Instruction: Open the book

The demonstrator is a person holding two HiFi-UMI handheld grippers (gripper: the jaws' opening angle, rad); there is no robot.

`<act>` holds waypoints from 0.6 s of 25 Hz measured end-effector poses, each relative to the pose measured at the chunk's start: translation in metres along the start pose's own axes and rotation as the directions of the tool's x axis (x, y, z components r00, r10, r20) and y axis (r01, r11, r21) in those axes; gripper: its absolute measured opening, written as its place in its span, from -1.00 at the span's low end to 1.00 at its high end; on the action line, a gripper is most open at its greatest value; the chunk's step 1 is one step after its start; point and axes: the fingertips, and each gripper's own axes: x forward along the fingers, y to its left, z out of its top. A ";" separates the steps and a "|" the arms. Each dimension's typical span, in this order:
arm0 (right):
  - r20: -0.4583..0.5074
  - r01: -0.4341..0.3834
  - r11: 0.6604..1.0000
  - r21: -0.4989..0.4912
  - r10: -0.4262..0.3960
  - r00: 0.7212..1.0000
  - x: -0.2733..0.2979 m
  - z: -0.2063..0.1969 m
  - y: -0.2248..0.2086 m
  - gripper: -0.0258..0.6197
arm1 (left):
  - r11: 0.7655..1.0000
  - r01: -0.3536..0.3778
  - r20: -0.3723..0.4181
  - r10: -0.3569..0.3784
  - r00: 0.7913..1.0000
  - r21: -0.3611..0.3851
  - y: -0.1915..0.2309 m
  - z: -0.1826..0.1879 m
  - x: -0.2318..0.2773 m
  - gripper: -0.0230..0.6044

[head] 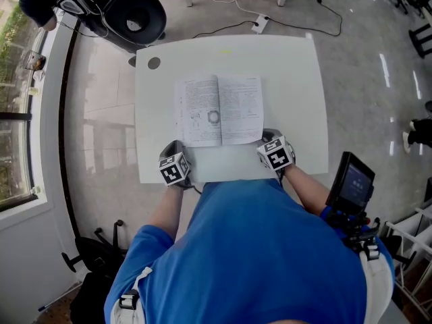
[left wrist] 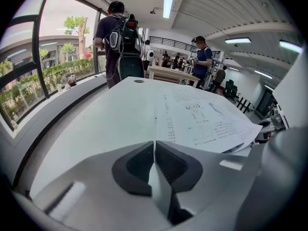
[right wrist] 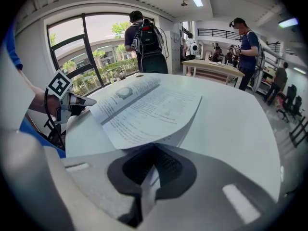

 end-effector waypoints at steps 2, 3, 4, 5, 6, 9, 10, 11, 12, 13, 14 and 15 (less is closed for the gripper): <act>-0.012 -0.001 1.000 -0.002 0.001 1.000 0.000 -0.002 0.000 -0.91 | 1.000 -0.001 -0.008 0.001 1.000 0.009 -0.001 -0.002 0.000 -0.85; -0.017 0.000 1.000 -0.002 0.000 1.000 0.000 -0.002 0.001 -0.91 | 1.000 -0.002 -0.011 0.002 1.000 0.017 -0.001 -0.002 0.000 -0.85; -0.022 0.002 1.000 -0.002 -0.002 1.000 0.000 -0.002 0.001 -0.91 | 1.000 -0.003 -0.013 0.003 1.000 0.026 -0.001 -0.002 0.000 -0.85; -0.026 0.005 1.000 -0.002 -0.006 1.000 0.000 -0.001 0.000 -0.91 | 0.999 -0.004 -0.014 0.004 1.000 0.035 -0.002 0.000 0.000 -0.84; -0.029 0.010 1.000 -0.001 -0.010 1.000 0.000 0.000 -0.001 -0.91 | 0.999 -0.004 -0.013 0.005 1.000 0.044 -0.003 0.002 0.000 -0.84; -0.032 0.025 1.000 0.007 -0.025 0.999 0.001 0.003 -0.007 -0.91 | 0.999 0.007 -0.003 -0.007 1.000 0.053 -0.006 0.008 0.003 -0.76; -0.033 0.029 1.000 0.011 -0.029 0.999 0.001 0.004 -0.009 -0.91 | 0.999 0.014 0.001 -0.014 1.000 0.048 -0.007 0.009 0.004 -0.70; -0.035 0.033 0.999 0.015 -0.032 0.999 0.002 0.004 -0.011 -0.91 | 0.999 0.021 0.005 -0.021 1.000 0.043 -0.007 0.010 0.004 -0.65; -0.038 0.037 0.999 0.020 -0.036 0.999 0.002 0.003 -0.012 -0.91 | 0.999 0.028 0.007 -0.028 1.000 0.041 -0.008 0.010 0.004 -0.62; -0.040 0.043 0.999 0.025 -0.041 0.998 0.002 0.004 -0.014 -0.91 | 0.999 0.035 0.009 -0.035 0.999 0.041 -0.008 0.011 0.004 -0.59; -0.042 0.050 0.998 0.030 -0.048 0.998 0.002 0.004 -0.017 -0.91 | 0.998 0.041 0.012 -0.042 0.999 0.041 -0.008 0.012 0.004 -0.58; -0.043 0.058 0.998 0.034 -0.057 0.997 0.003 0.004 -0.019 -0.91 | 0.998 0.048 0.017 -0.049 0.999 0.040 -0.007 0.013 0.003 -0.57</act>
